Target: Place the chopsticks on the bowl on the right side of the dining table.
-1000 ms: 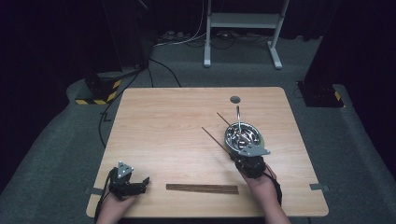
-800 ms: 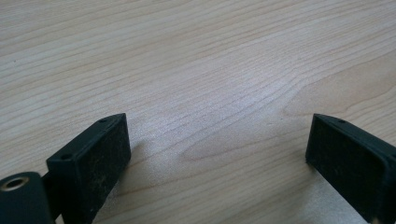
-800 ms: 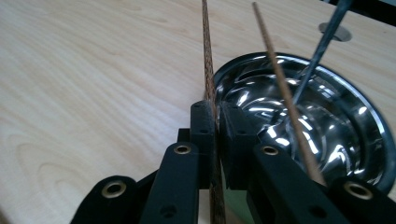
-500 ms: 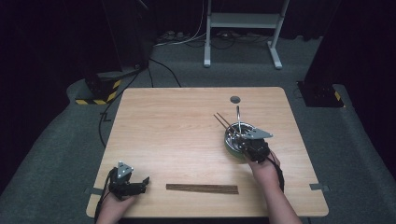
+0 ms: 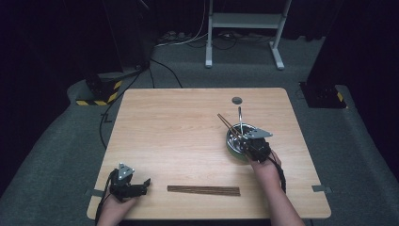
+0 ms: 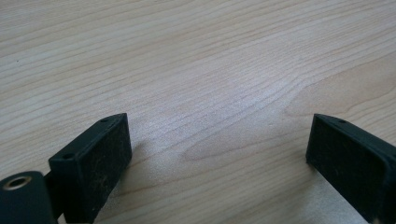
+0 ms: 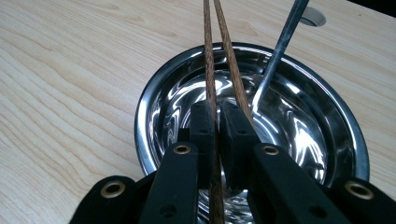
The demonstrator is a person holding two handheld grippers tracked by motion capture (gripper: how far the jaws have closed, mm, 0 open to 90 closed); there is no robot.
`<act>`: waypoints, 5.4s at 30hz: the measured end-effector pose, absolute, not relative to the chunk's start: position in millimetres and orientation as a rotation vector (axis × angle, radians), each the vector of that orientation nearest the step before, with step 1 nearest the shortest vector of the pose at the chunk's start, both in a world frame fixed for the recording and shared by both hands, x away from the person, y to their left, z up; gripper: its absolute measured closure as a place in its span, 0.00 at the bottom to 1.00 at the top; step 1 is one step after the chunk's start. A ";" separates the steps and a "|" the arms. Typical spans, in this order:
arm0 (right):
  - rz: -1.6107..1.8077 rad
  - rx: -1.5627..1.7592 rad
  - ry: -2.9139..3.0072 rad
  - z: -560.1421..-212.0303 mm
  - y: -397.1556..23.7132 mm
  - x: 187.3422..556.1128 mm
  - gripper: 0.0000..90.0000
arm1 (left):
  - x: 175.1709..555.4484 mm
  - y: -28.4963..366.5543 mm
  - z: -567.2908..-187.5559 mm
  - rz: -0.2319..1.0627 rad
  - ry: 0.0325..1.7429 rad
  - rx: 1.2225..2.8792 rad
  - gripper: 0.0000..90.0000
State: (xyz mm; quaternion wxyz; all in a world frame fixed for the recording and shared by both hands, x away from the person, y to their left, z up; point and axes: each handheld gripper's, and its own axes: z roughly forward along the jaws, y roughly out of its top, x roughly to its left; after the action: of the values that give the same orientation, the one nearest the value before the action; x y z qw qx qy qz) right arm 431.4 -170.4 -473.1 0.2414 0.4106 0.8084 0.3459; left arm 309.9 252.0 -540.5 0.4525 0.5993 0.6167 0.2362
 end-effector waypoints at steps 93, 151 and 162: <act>0.896 0.999 2.452 -463.8 -158.7 450.6 0.85 | 309.6 252.3 -540.4 0.586 1.524 1.486 0.08; 0.963 1.248 2.030 -492.1 -224.3 373.5 0.93 | 325.4 242.4 -509.2 0.604 1.404 1.477 0.43; 0.899 1.271 2.012 -492.4 -240.4 391.4 0.92 | 362.5 184.9 -490.4 0.571 1.297 1.538 0.40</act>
State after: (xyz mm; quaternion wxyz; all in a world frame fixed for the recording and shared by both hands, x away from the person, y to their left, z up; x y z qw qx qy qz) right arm 391.4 -240.4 -492.4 0.2943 0.4773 0.7560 0.3378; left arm 362.5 184.9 -490.4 0.5013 0.6365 0.5366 0.2360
